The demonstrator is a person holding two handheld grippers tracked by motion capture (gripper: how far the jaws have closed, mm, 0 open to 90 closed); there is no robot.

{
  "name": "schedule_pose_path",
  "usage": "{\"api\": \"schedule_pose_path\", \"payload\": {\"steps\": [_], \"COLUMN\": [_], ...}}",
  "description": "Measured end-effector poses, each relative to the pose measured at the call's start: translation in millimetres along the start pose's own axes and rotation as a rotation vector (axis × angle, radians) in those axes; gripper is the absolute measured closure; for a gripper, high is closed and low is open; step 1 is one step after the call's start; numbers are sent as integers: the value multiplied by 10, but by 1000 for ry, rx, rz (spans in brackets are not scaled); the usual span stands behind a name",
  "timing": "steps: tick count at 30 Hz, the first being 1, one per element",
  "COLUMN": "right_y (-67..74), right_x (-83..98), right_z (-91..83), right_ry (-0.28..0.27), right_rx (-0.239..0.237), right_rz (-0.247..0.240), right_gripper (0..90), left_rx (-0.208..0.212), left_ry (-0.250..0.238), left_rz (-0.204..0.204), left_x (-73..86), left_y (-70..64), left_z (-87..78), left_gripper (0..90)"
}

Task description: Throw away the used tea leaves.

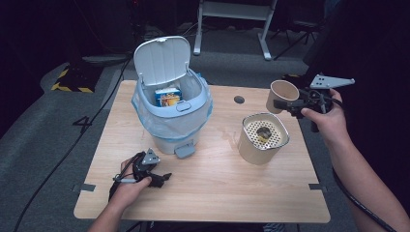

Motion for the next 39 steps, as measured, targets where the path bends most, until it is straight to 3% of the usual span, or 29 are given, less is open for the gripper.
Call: {"api": "schedule_pose_path", "payload": {"steps": [12,39], "right_y": [210,536], "right_x": [-594,-1244], "right_z": [301,821], "right_ry": [-25,-56], "right_rx": [-74,-139], "right_rz": [-86,-146], "right_gripper": [337,334], "left_rx": [-2,-4], "left_ry": [-1,1], "left_rz": [-1,3], "left_x": [0,-2], "left_y": [1,5], "left_z": [0,1], "left_gripper": [154,153]}}
Point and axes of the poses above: each handheld gripper's, and its own axes: z roughly forward along the jaws, x roughly out of its underside, y roughly to its left, the point moved 9 cm from there along z, roughly forward along the jaws, and after that the axes turned 11 degrees about y, right-handed, at the moved point
